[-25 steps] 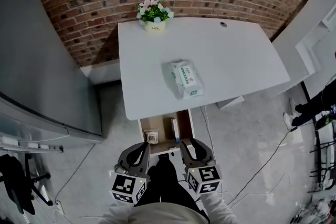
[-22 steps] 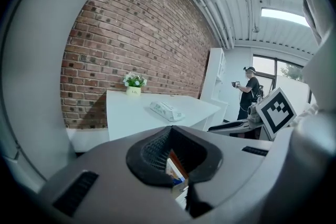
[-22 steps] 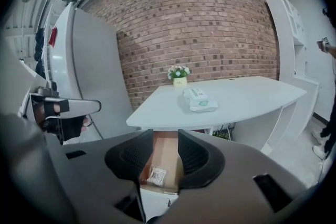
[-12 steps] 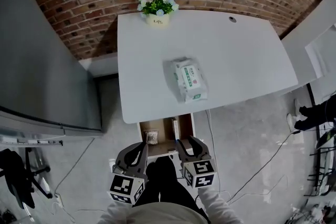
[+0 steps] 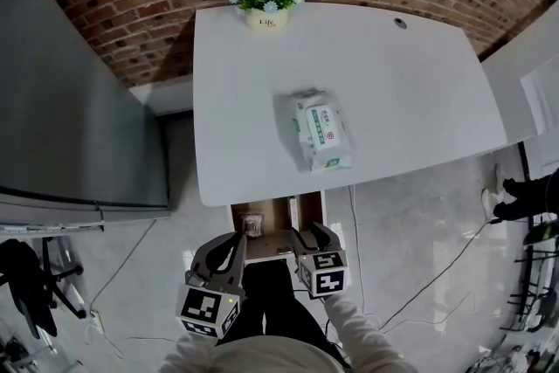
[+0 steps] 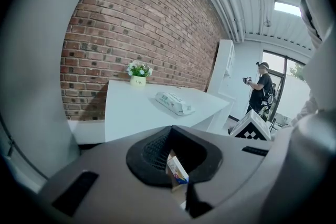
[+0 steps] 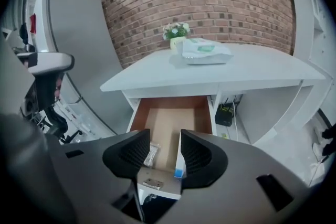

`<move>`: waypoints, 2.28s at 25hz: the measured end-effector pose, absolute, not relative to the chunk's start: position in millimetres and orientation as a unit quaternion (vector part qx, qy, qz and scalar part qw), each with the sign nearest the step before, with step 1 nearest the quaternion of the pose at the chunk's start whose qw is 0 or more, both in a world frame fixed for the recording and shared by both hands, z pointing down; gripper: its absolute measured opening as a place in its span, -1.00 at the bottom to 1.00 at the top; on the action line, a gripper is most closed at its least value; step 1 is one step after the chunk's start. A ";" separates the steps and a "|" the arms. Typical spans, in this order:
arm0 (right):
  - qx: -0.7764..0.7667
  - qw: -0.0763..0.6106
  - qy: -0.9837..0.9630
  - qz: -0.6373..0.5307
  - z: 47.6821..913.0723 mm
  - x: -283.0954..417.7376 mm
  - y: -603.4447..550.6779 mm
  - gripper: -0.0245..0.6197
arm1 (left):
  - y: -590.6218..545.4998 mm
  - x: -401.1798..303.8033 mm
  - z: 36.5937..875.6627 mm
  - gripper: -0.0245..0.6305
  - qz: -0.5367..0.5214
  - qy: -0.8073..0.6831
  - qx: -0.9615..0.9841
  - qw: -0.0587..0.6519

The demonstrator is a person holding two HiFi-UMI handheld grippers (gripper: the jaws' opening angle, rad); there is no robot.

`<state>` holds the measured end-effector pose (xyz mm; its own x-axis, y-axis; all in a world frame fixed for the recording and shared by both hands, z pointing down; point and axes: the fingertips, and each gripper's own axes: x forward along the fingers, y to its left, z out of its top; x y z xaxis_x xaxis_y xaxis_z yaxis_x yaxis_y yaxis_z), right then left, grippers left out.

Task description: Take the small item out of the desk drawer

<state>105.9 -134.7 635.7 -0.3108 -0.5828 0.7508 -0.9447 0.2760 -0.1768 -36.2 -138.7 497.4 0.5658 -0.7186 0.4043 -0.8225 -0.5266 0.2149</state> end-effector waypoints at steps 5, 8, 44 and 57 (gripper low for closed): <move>0.504 0.302 -0.739 0.329 658.0 101.4 -143.6 -0.30 | -145.2 -34.6 504.3 -0.87 0.138 -0.449 0.859 0.202; 0.493 0.312 -0.738 0.338 668.7 95.4 -148.8 -0.30 | -144.5 -34.5 512.1 -0.87 0.142 -0.450 0.856 0.212; 0.444 0.452 -0.680 0.370 802.8 111.5 -172.7 -0.28 | -157.9 -35.9 573.6 -0.87 0.180 -0.463 0.827 0.264; 0.443 0.474 -0.668 0.364 817.7 114.0 -182.1 -0.50 | -155.2 -39.4 586.6 -0.87 0.184 -0.473 0.816 0.277</move>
<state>114.0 -182.1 817.7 -0.1577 -0.2471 0.9561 -0.9376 0.3412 -0.0665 -39.4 -155.2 586.6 0.4854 -0.6697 0.5621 -0.8735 -0.3993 0.2786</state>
